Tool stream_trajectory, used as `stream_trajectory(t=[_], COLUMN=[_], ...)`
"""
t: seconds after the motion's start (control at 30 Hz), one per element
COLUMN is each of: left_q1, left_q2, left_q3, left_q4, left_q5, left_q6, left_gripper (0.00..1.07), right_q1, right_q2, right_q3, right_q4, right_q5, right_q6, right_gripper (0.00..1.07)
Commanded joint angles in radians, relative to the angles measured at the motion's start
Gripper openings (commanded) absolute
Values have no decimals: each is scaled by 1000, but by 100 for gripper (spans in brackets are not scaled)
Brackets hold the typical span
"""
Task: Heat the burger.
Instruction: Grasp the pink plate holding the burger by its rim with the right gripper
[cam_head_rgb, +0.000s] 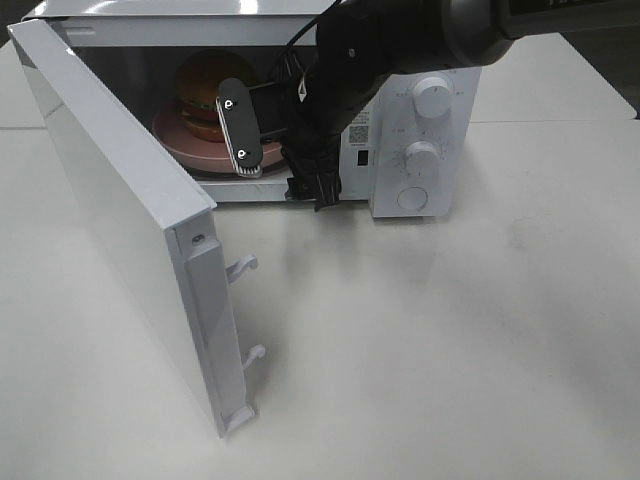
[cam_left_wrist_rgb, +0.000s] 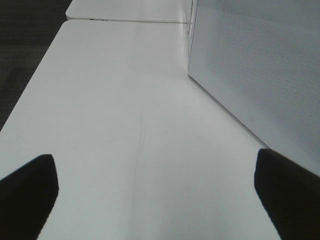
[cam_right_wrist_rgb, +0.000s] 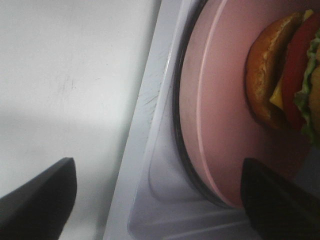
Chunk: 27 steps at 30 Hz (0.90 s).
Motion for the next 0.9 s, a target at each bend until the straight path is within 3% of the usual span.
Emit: stream_trajectory(t=[0.03,0.6,0.9], left_q1=[3,3,3], left_q2=[-22,-22,-22], left_q3=[2,2,2], left_q4=[-2,-2,-2], left_q5=[-10,-10,-10], left_q6=[0,0,0], left_gripper=[100,100,100], right_q1=[5,-24,-39], right_q2=[13,191,244], right_q3=[-23,-233,-292], right_q4=[-3,7,39], right_q5=[-7,25,40], right_q6=[26,54,43], right_gripper=[84,82,80])
